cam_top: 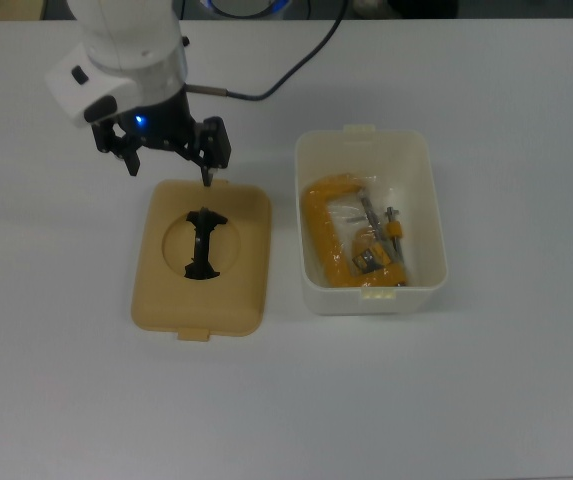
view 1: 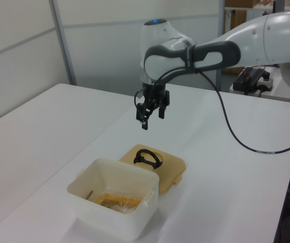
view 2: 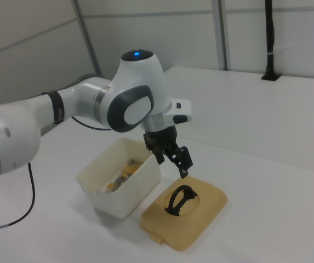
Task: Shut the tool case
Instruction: 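Move the gripper over the tan lid and lower toward its black handle, then close the gripper on the black handle of the tan lid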
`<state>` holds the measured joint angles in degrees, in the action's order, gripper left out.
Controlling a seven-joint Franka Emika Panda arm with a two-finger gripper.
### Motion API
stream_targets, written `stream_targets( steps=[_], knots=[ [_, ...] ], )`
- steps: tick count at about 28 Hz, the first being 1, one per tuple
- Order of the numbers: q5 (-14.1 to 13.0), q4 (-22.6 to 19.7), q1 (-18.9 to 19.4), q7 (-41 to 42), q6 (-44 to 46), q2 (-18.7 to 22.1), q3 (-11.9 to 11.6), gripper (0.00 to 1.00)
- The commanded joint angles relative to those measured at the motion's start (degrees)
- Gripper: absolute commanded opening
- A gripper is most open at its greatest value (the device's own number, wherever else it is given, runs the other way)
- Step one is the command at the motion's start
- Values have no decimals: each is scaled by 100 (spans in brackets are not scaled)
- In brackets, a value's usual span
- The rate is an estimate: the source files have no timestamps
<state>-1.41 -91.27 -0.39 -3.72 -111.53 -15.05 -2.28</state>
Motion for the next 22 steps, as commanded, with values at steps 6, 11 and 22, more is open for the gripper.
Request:
stream_targets(
  steps=[6, 11, 22],
  knots=[
    [326, -137, 30, -445, -361, -218, 114, 100],
    [440, -190, 30, -445, -369, -332, 149, 100],
    [941, -190, -5, -876, -527, -727, 509, 93]
  ],
)
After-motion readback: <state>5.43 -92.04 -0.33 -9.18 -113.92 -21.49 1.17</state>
